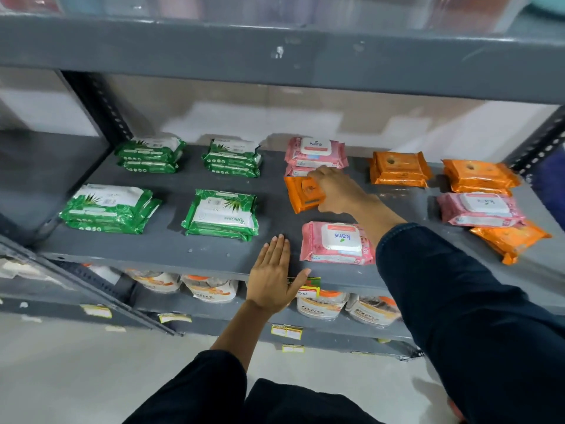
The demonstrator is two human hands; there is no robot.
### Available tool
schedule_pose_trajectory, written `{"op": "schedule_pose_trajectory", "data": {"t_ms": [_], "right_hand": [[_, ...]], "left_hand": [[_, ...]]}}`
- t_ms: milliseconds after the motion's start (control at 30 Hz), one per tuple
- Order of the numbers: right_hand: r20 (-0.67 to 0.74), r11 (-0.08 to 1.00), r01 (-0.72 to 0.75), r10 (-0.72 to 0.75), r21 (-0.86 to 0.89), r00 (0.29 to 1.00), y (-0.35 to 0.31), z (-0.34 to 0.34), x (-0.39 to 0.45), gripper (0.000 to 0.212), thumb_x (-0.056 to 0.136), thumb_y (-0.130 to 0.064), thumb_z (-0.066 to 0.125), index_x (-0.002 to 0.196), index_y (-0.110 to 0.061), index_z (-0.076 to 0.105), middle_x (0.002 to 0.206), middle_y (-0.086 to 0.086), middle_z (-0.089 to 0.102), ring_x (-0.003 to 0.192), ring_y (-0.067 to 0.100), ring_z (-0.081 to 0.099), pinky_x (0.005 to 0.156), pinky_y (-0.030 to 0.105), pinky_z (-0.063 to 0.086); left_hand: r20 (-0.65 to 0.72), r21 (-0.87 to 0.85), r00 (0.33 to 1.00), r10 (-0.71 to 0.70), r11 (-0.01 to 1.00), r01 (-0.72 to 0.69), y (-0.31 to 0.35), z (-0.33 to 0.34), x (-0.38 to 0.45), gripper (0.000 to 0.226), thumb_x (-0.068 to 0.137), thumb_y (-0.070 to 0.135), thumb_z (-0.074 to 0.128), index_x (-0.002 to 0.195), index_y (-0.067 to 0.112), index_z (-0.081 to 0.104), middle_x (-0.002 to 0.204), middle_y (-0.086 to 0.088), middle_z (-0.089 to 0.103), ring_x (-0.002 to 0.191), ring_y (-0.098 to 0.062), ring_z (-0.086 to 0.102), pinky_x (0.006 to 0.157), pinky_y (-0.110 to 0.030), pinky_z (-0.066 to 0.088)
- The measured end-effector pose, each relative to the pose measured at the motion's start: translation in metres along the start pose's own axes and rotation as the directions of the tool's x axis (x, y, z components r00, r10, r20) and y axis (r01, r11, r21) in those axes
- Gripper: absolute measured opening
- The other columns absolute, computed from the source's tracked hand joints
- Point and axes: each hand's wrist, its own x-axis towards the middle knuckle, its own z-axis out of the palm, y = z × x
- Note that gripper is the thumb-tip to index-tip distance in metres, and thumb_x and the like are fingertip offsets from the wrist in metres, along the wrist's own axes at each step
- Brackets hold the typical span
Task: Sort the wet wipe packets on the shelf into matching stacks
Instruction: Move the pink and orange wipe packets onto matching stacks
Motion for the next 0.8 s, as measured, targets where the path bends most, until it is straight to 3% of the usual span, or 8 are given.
{"op": "schedule_pose_trajectory", "data": {"t_ms": [200, 400, 467, 533, 567, 633, 700, 800], "right_hand": [[-0.048, 0.964, -0.246, 0.251, 0.100, 0.967, 0.037, -0.024, -0.055, 0.087, 0.069, -0.007, 0.076, 0.144, -0.015, 0.033, 0.146, 0.012, 0.037, 0.132, 0.035, 0.040, 0.105, 0.042, 0.043], [0.028, 0.868, -0.496, 0.495, 0.010, 0.868, 0.068, -0.031, -0.120, 0.085, 0.076, -0.009, 0.071, 0.147, -0.015, 0.025, 0.156, 0.012, 0.023, 0.138, 0.036, 0.034, 0.109, 0.042, 0.041], [0.082, 0.847, -0.529, 0.531, -0.046, 0.843, 0.080, -0.025, -0.134, 0.080, 0.081, -0.010, 0.068, 0.148, -0.012, 0.024, 0.155, 0.015, 0.023, 0.138, 0.036, 0.033, 0.105, 0.029, 0.045], [0.072, 0.845, -0.534, 0.534, -0.016, 0.843, 0.084, -0.014, -0.139, 0.061, 0.093, -0.008, 0.052, 0.147, -0.003, 0.024, 0.156, 0.019, 0.023, 0.141, 0.035, 0.029, 0.072, -0.003, 0.048], [0.063, 0.824, -0.562, 0.559, 0.069, 0.827, 0.086, -0.006, -0.142, 0.054, 0.097, -0.006, 0.045, 0.147, 0.000, 0.025, 0.156, 0.020, 0.024, 0.142, 0.035, 0.028, 0.055, -0.007, 0.044], [0.082, 0.794, -0.604, 0.599, 0.063, 0.796, 0.099, 0.006, -0.146, 0.059, 0.094, -0.008, 0.051, 0.146, -0.001, 0.026, 0.155, 0.020, 0.024, 0.142, 0.036, 0.026, 0.074, -0.002, 0.049], [0.091, 0.792, -0.610, 0.605, 0.039, 0.791, 0.106, 0.013, -0.150, 0.074, 0.083, -0.014, 0.067, 0.146, -0.006, 0.028, 0.152, 0.019, 0.027, 0.141, 0.036, 0.027, 0.109, 0.029, 0.041], [0.118, 0.821, -0.569, 0.562, 0.044, 0.819, 0.105, 0.012, -0.147, 0.077, 0.078, -0.018, 0.074, 0.143, -0.008, 0.034, 0.145, 0.017, 0.035, 0.134, 0.035, 0.035, 0.110, 0.041, 0.038]], "left_hand": [[-0.055, -0.055, 0.996, 0.071, 0.996, -0.074, 0.011, -0.001, 0.000, 0.085, 0.089, 0.064, 0.020, 0.128, -0.007, 0.046, 0.133, -0.025, 0.047, 0.125, -0.036, 0.042, 0.106, -0.043, 0.025], [-0.011, 0.002, 0.997, 0.075, 0.997, -0.075, 0.018, -0.001, 0.003, 0.105, 0.076, 0.076, -0.006, 0.142, -0.001, 0.022, 0.149, -0.017, 0.025, 0.139, -0.027, 0.016, 0.112, -0.034, 0.004], [-0.014, 0.031, 0.999, 0.044, 0.999, -0.043, 0.019, 0.001, 0.005, 0.103, 0.076, 0.075, -0.003, 0.141, -0.001, 0.024, 0.148, -0.017, 0.027, 0.138, -0.027, 0.017, 0.112, -0.034, 0.005], [-0.021, 0.037, 1.000, 0.017, 0.999, -0.016, 0.019, 0.004, 0.006, 0.104, 0.077, 0.075, -0.003, 0.138, -0.003, 0.030, 0.145, -0.019, 0.032, 0.137, -0.029, 0.022, 0.112, -0.036, 0.008], [-0.022, 0.035, 1.000, 0.008, 0.999, -0.007, 0.018, 0.006, 0.007, 0.105, 0.077, 0.075, -0.004, 0.136, -0.004, 0.033, 0.143, -0.020, 0.035, 0.135, -0.030, 0.026, 0.111, -0.036, 0.010], [-0.015, 0.031, 1.000, -0.005, 1.000, 0.005, 0.019, 0.009, 0.008, 0.104, 0.079, 0.074, -0.002, 0.134, -0.005, 0.038, 0.140, -0.021, 0.040, 0.133, -0.032, 0.031, 0.110, -0.037, 0.013], [0.000, 0.029, 1.000, -0.021, 0.999, 0.021, 0.020, 0.010, 0.008, 0.101, 0.081, 0.073, 0.002, 0.132, -0.005, 0.041, 0.138, -0.022, 0.043, 0.131, -0.032, 0.035, 0.109, -0.038, 0.017], [-0.014, 0.041, 0.999, -0.044, 0.998, 0.045, 0.022, 0.010, 0.007, 0.096, 0.085, 0.070, 0.008, 0.126, -0.007, 0.048, 0.131, -0.023, 0.050, 0.124, -0.035, 0.043, 0.105, -0.041, 0.022]]}}
